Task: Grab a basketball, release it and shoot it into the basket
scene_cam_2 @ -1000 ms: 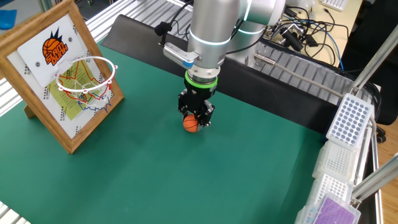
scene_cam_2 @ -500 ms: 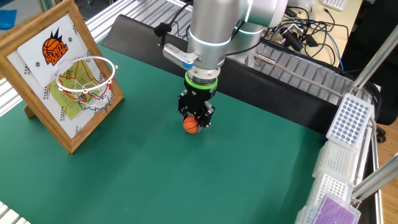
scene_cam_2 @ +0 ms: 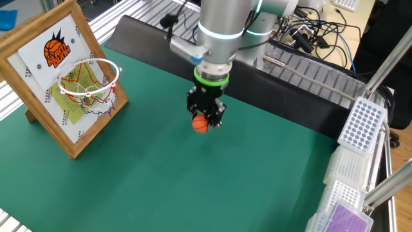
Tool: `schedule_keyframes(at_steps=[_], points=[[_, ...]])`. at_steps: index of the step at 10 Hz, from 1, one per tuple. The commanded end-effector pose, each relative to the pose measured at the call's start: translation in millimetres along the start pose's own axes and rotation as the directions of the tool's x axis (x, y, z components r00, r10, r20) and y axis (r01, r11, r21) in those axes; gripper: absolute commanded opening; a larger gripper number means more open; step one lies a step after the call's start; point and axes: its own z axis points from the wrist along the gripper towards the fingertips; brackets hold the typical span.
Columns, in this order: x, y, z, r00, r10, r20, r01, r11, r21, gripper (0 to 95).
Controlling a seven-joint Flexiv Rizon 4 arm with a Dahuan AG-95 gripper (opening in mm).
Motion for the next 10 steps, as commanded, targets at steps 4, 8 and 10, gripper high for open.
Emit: schedule_keyframes(at_steps=[4,8,10], points=[[-30.0,11.1,-35.9,1.0,-0.009,-0.026,0.009,1.0,-0.001,19.0],[-66.0,10.1,-78.0,0.997,-0.027,-0.073,0.027,1.0,0.007,19.0],[-82.2,7.0,-93.3,0.995,-0.036,-0.091,0.037,0.999,0.007,19.0]])
